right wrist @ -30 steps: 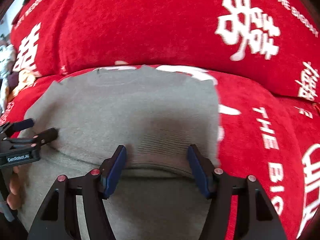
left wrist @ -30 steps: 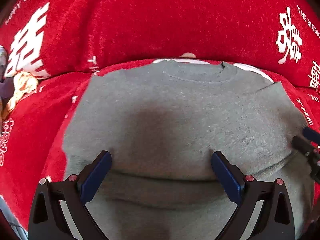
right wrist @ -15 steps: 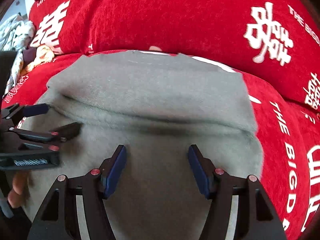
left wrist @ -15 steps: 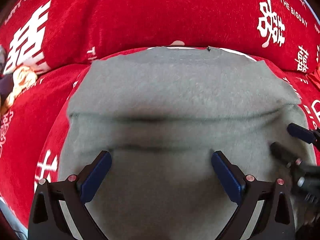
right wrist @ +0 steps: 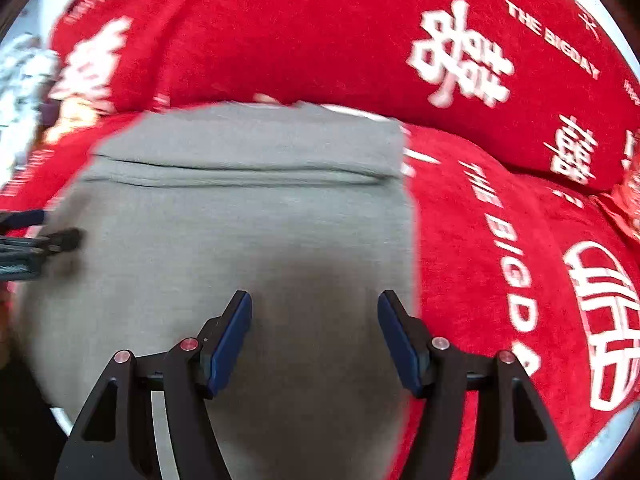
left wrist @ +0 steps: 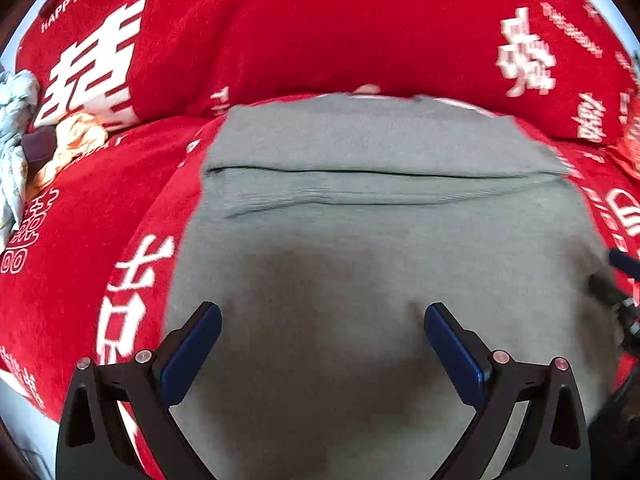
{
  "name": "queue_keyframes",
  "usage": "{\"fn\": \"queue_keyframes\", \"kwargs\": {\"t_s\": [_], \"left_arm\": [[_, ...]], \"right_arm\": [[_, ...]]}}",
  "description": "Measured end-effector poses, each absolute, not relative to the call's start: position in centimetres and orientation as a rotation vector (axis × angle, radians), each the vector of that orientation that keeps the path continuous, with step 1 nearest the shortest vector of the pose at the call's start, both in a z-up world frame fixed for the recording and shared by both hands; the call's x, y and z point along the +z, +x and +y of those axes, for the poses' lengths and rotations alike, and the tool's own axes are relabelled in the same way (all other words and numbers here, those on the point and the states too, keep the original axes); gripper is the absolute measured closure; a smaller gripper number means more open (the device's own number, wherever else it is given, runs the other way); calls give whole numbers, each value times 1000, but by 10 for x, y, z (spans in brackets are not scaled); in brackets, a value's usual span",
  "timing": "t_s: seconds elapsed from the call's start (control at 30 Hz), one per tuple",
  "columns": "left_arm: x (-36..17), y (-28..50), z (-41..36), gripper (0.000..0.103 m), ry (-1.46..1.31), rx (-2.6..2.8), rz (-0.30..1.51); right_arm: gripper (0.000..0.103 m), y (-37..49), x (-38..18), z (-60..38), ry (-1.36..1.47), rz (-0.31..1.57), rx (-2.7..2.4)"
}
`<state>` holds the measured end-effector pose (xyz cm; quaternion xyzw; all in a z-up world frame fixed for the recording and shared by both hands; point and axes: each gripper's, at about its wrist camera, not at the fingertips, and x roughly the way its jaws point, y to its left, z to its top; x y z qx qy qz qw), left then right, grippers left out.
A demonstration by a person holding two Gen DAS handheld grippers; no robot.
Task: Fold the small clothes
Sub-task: 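Move both open tools over the sweater toward its hem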
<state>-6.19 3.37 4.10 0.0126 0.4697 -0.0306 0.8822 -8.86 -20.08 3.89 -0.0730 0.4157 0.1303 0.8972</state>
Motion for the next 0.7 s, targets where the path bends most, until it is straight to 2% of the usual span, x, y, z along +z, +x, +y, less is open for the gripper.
{"fn": "queue_keyframes", "kwargs": {"t_s": [0.2,0.37,0.7], "left_arm": [[25,-91,-8,1,157,-125,987],[21,-110,14,1,91,-131,990],[14,-144,32,1,72,-110,985]], "right_arm": [[34,-112,17,-154,-266,882,381],[26,-134,13,-176,-279,841,375],[24,-173,5,-215,-294,838,372]]}}
